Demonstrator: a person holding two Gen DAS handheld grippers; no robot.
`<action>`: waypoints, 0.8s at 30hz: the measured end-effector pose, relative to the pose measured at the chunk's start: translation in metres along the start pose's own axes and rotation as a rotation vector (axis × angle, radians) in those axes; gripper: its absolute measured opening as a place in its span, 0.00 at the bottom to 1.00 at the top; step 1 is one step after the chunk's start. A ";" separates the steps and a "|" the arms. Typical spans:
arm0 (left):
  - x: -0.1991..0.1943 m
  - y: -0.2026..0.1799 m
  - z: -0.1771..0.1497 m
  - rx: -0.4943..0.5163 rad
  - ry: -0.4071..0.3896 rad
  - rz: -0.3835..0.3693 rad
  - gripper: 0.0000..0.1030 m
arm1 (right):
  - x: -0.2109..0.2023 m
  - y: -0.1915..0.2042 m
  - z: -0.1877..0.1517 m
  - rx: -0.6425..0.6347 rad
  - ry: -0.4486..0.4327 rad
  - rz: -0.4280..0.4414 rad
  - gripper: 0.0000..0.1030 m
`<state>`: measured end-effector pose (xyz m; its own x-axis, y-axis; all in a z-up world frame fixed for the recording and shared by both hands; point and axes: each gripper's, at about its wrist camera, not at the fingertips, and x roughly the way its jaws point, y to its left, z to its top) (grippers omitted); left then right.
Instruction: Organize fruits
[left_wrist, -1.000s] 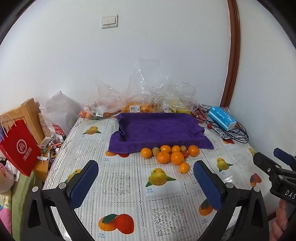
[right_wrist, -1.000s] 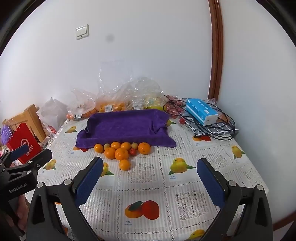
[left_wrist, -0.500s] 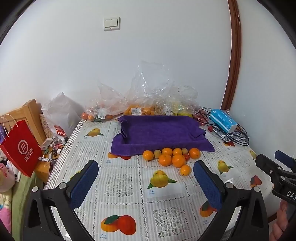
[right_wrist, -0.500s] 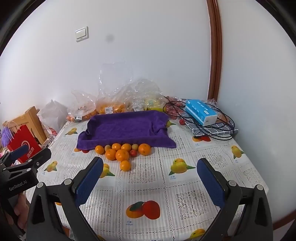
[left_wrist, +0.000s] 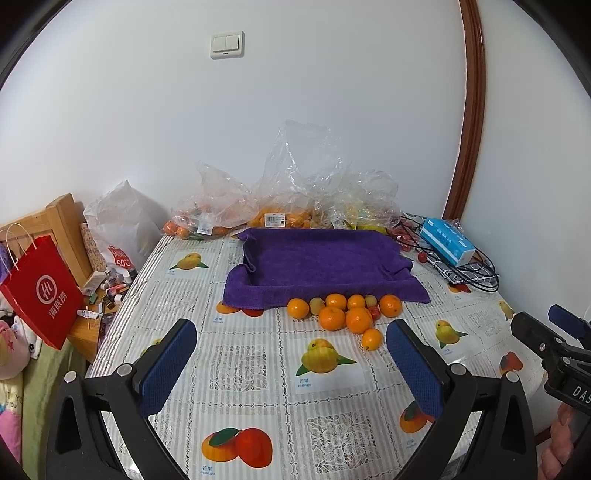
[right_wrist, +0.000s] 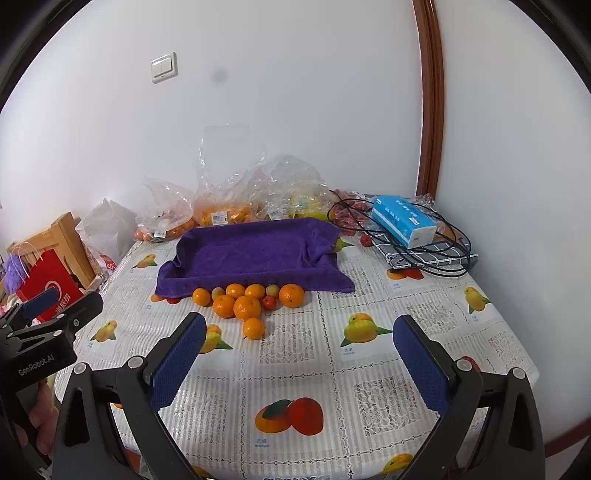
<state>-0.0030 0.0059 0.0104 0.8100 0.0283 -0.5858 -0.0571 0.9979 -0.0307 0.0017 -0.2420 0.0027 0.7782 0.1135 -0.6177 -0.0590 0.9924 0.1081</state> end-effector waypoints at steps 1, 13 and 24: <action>0.001 0.000 0.001 -0.001 0.001 0.003 1.00 | 0.000 0.001 0.001 -0.001 -0.001 0.004 0.97; 0.003 0.001 0.003 -0.004 -0.002 0.006 1.00 | 0.001 0.001 -0.002 0.001 -0.003 0.011 0.97; 0.002 -0.001 -0.002 0.001 -0.010 0.002 1.00 | -0.003 0.002 -0.004 -0.002 -0.012 0.010 0.97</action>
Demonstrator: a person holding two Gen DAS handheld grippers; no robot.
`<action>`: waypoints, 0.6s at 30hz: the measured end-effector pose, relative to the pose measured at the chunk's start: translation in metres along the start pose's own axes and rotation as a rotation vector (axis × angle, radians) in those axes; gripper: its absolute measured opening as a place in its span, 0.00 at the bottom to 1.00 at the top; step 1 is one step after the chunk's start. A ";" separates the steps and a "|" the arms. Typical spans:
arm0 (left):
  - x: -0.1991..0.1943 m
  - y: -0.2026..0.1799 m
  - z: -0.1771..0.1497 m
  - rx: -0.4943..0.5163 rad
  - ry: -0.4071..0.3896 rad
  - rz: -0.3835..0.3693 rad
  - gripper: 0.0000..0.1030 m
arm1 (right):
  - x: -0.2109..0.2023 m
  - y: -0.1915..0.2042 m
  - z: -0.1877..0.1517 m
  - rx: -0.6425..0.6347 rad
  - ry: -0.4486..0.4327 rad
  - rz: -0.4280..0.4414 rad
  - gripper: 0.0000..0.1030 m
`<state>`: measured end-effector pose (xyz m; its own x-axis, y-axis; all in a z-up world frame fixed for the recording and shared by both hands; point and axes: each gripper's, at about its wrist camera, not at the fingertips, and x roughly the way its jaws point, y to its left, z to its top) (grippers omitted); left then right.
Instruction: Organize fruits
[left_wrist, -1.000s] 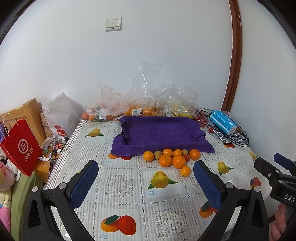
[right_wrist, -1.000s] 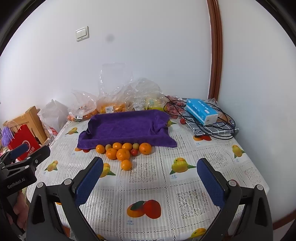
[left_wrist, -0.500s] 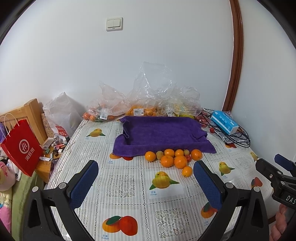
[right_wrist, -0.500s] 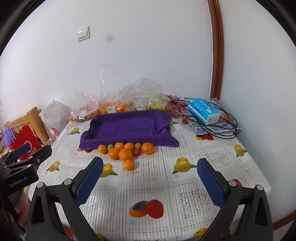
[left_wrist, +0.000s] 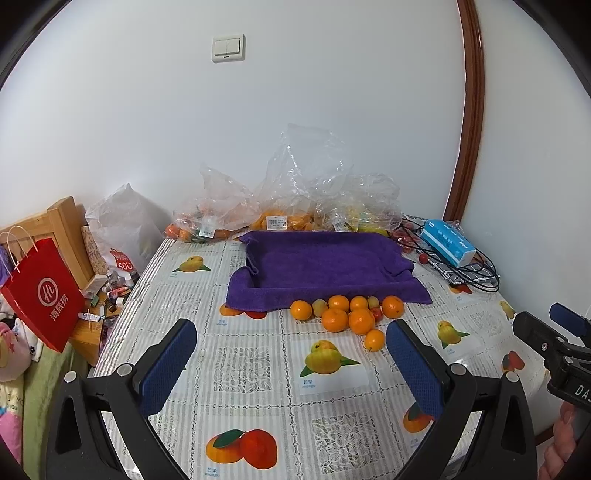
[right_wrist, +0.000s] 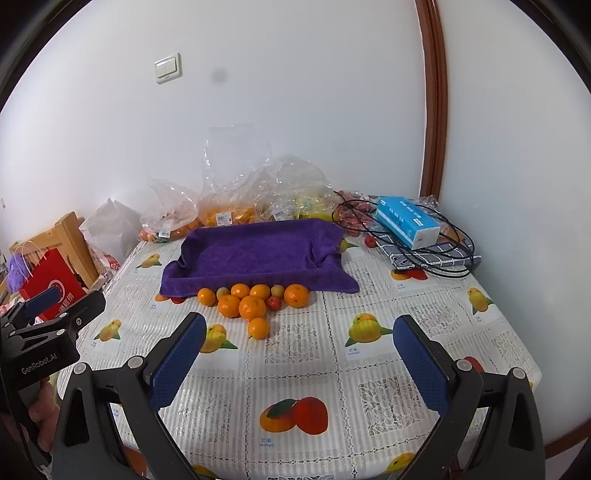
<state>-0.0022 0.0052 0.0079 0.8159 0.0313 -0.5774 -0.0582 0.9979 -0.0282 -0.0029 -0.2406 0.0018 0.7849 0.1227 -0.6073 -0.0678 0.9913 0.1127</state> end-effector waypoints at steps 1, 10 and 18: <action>0.000 0.001 -0.001 0.000 0.001 0.000 1.00 | 0.000 0.000 0.001 -0.001 -0.002 -0.002 0.97; 0.003 0.006 -0.004 0.004 0.005 0.018 1.00 | 0.001 0.000 0.000 0.002 -0.004 -0.003 0.97; 0.006 0.013 -0.003 -0.022 0.026 0.031 1.00 | 0.002 0.002 -0.001 -0.001 0.000 -0.006 0.97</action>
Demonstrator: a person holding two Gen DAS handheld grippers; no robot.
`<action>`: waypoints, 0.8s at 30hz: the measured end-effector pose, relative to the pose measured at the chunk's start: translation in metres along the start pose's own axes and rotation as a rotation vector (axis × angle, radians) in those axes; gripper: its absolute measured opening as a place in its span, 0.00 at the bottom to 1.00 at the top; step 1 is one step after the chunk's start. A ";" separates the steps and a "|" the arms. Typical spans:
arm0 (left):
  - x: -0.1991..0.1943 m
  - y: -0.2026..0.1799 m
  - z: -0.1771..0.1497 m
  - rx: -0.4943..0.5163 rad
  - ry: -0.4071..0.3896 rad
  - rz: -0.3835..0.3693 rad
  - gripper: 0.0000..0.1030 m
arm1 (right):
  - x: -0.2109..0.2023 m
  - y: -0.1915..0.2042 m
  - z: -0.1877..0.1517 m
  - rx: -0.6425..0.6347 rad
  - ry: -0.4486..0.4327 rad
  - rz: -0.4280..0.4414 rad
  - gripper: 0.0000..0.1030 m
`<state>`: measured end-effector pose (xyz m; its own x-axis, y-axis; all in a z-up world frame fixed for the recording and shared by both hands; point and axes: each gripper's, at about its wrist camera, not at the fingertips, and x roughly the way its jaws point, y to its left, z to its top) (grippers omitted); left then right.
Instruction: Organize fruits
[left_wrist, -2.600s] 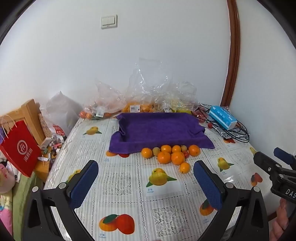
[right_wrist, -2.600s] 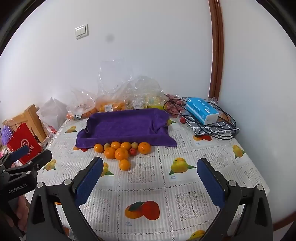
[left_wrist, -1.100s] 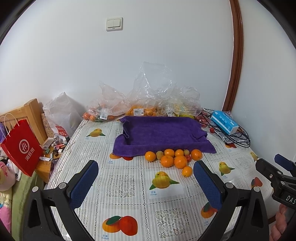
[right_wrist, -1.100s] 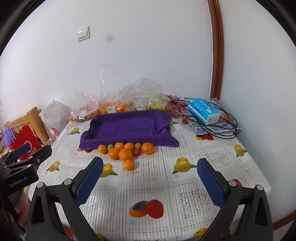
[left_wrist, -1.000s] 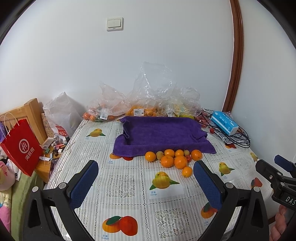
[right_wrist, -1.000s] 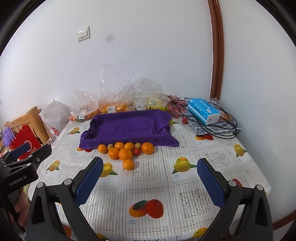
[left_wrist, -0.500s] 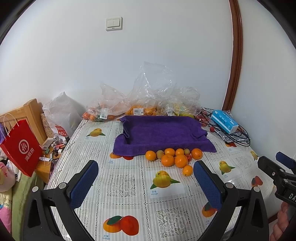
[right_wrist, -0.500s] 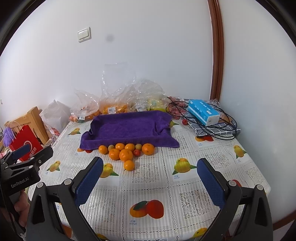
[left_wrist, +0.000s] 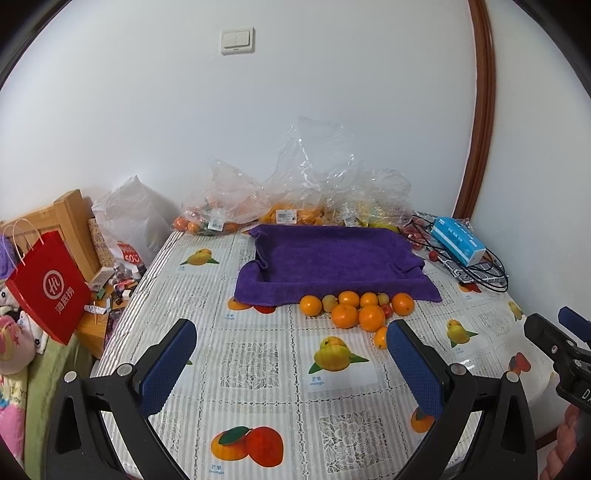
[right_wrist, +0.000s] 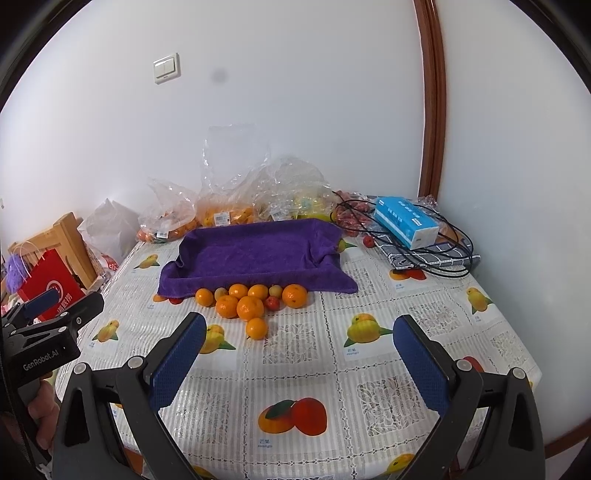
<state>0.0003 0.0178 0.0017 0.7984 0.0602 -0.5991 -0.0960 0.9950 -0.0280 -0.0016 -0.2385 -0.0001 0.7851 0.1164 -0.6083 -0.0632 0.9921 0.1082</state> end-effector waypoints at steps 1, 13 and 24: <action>0.001 0.001 0.000 -0.001 0.007 0.004 1.00 | 0.000 0.000 0.000 0.000 0.000 0.000 0.97; 0.008 0.007 -0.001 -0.013 0.010 -0.035 1.00 | 0.011 -0.003 0.001 0.003 0.018 -0.025 0.97; 0.019 0.006 0.003 0.002 -0.015 -0.022 1.00 | 0.031 0.001 -0.001 -0.022 -0.001 -0.074 0.99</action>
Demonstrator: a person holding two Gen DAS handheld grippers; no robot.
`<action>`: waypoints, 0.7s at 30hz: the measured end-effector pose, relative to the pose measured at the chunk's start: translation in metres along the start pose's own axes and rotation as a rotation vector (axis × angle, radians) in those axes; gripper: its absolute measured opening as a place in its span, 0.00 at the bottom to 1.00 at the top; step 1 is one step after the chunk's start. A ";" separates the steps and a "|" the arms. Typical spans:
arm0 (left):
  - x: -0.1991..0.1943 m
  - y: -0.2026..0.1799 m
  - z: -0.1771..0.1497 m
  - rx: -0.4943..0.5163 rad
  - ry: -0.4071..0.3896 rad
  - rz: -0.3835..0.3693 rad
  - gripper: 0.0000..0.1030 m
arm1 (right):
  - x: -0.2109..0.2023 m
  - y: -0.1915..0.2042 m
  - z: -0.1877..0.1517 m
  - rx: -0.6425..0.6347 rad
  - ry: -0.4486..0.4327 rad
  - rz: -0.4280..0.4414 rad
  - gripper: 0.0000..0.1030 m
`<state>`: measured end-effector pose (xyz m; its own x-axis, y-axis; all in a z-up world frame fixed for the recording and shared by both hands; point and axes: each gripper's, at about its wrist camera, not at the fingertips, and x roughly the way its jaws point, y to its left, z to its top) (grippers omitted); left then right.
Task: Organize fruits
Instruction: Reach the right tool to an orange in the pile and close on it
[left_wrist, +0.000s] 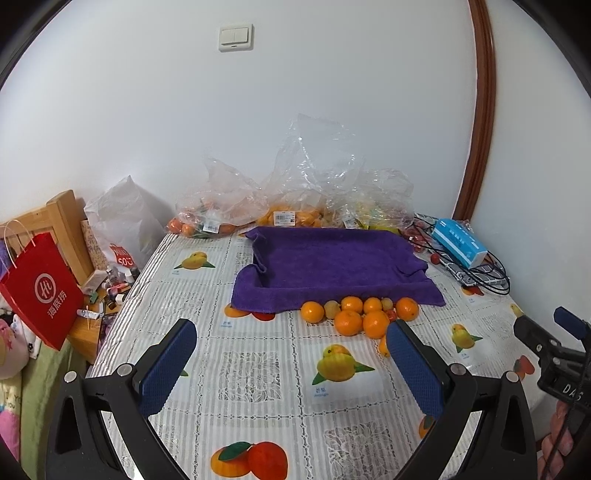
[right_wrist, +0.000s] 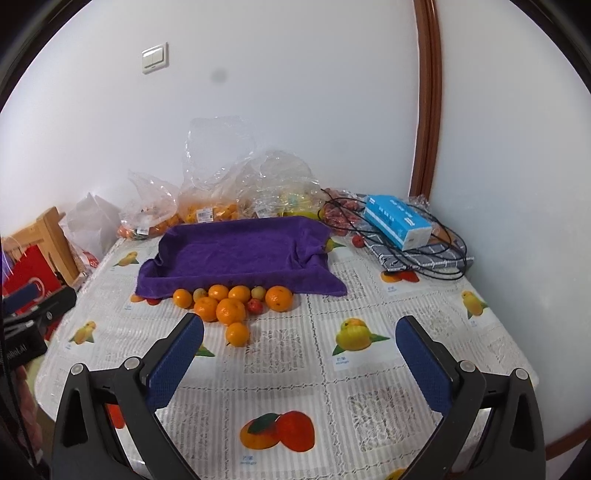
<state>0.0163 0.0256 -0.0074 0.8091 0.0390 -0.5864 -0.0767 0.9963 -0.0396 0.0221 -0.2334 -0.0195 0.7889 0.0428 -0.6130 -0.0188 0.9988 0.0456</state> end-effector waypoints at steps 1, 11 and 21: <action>0.001 0.001 0.000 -0.003 -0.002 0.000 1.00 | 0.002 0.001 0.000 -0.004 0.001 -0.005 0.99; 0.016 0.000 0.002 0.044 -0.026 0.012 1.00 | 0.027 -0.003 0.005 0.033 0.005 0.046 0.99; 0.078 0.014 -0.014 0.039 0.085 0.057 1.00 | 0.081 0.003 -0.018 0.014 0.097 0.072 0.88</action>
<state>0.0699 0.0414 -0.0654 0.7515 0.0903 -0.6535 -0.0972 0.9949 0.0258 0.0747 -0.2264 -0.0836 0.7227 0.1171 -0.6812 -0.0641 0.9927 0.1026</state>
